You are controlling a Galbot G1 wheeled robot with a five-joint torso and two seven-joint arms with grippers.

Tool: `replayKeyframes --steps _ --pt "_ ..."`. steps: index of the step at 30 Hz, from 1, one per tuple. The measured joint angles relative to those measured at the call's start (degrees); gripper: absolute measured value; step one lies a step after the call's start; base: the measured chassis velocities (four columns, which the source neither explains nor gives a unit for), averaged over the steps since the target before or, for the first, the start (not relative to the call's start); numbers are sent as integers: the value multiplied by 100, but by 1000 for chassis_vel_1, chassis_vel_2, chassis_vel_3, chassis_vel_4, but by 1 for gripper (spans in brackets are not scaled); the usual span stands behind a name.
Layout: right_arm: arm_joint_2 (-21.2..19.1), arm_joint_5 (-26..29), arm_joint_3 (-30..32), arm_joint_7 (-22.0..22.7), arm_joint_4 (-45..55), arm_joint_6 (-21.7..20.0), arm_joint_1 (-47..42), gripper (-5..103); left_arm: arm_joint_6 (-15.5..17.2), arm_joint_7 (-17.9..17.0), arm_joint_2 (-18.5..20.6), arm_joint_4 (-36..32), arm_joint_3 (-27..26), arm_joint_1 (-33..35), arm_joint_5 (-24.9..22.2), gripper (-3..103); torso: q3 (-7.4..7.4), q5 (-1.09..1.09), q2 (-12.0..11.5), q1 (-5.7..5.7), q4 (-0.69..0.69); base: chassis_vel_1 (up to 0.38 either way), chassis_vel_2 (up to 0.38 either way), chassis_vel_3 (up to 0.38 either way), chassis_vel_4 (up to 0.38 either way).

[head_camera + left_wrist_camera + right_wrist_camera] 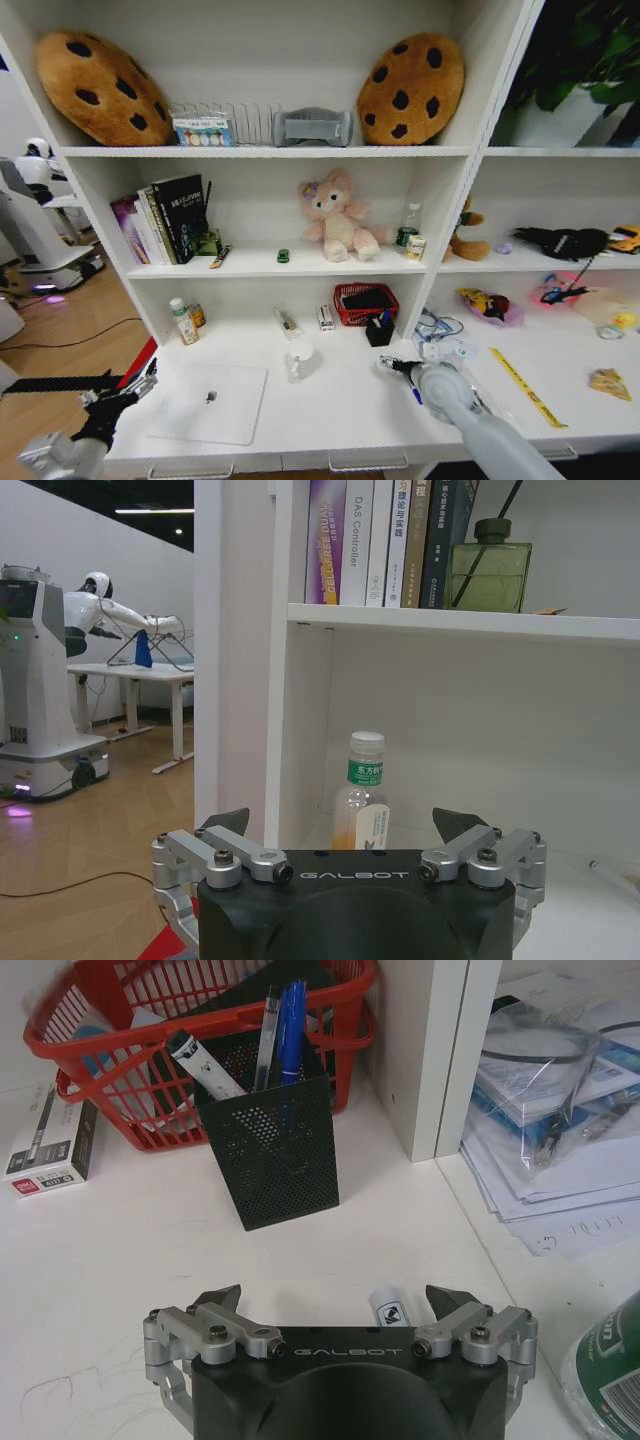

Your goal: Organize the objects on the table.

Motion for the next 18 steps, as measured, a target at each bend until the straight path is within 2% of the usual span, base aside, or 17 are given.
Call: replayKeyframes --steps 8,10,12,15,16,18 --pt "-60 76 -126 19 -94 -156 67 101 0 0 0 0 0 0 0 100 0 0 0 0 0 0 0 0 0" --pt "-108 9 -165 18 -130 -174 51 94 0 0 0 0 0 0 0 100 0 0 0 0 0 0 0 0 0" --pt "-133 -27 -176 12 -150 -176 50 94 0 0 0 0 0 0 0 100 -1 -2 1 0 0 0 0 0 0" --pt "-205 -64 -184 -16 -200 -197 64 78 0 0 0 0 0 0 0 100 -1 -3 1 -1 -1 0 0 0 0" --pt "-205 -64 -184 -16 -200 -197 64 78 0 0 0 0 0 0 0 100 -1 -3 1 -1 -1 0 0 0 0" --pt "-235 -44 -181 -13 -210 -224 72 67 0 0 0 0 0 0 0 100 -1 -3 1 -1 -1 0 0 0 0"
